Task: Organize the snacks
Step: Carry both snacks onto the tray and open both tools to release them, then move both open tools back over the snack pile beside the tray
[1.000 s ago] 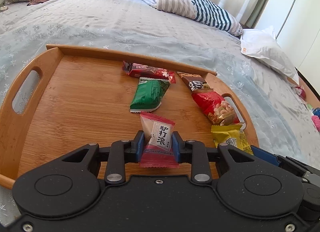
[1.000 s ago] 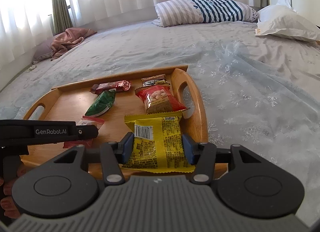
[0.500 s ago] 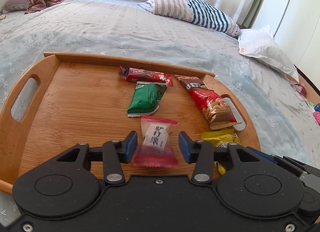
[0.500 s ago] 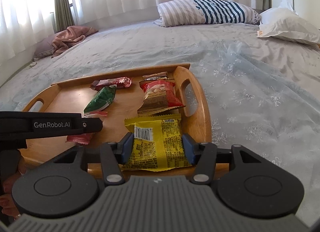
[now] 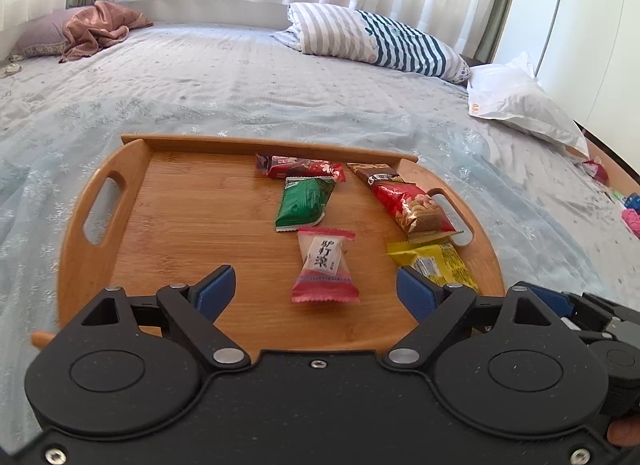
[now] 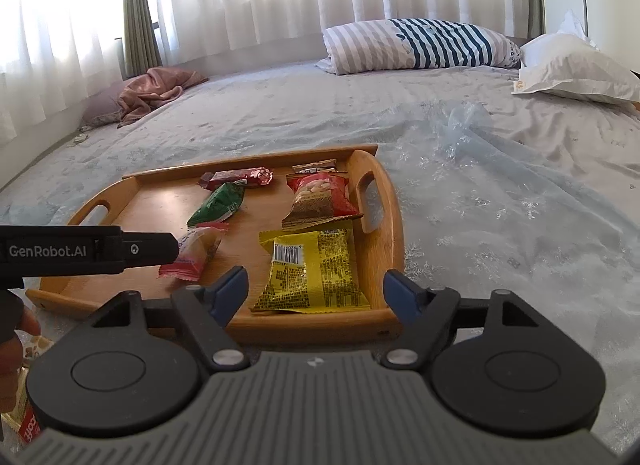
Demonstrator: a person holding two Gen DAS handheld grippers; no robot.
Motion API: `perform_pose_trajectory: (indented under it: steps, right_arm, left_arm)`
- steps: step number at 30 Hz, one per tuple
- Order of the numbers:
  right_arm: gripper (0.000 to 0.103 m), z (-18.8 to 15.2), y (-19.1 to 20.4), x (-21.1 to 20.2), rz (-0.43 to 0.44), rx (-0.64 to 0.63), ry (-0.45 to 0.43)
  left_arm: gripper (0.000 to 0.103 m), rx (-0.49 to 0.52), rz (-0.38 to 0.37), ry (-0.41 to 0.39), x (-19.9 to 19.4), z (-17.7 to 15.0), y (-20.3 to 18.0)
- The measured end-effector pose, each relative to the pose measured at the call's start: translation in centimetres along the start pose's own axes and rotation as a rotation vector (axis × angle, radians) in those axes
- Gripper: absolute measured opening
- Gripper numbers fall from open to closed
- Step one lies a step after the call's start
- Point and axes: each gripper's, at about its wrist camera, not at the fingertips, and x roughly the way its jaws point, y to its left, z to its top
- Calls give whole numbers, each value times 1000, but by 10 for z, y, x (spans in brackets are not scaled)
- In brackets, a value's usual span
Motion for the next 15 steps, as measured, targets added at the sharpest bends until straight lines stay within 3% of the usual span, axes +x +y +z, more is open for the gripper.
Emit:
perform_pose_trajectory:
  steps: [5, 15]
  right_arm:
    - [90, -11, 4, -18, 11, -27, -20]
    - [98, -42, 4, -46, 20, -62, -52]
  left_arm:
    - [93, 19, -7, -26, -32, -18, 0]
    - [94, 21, -35, 12, -71, -62, 1]
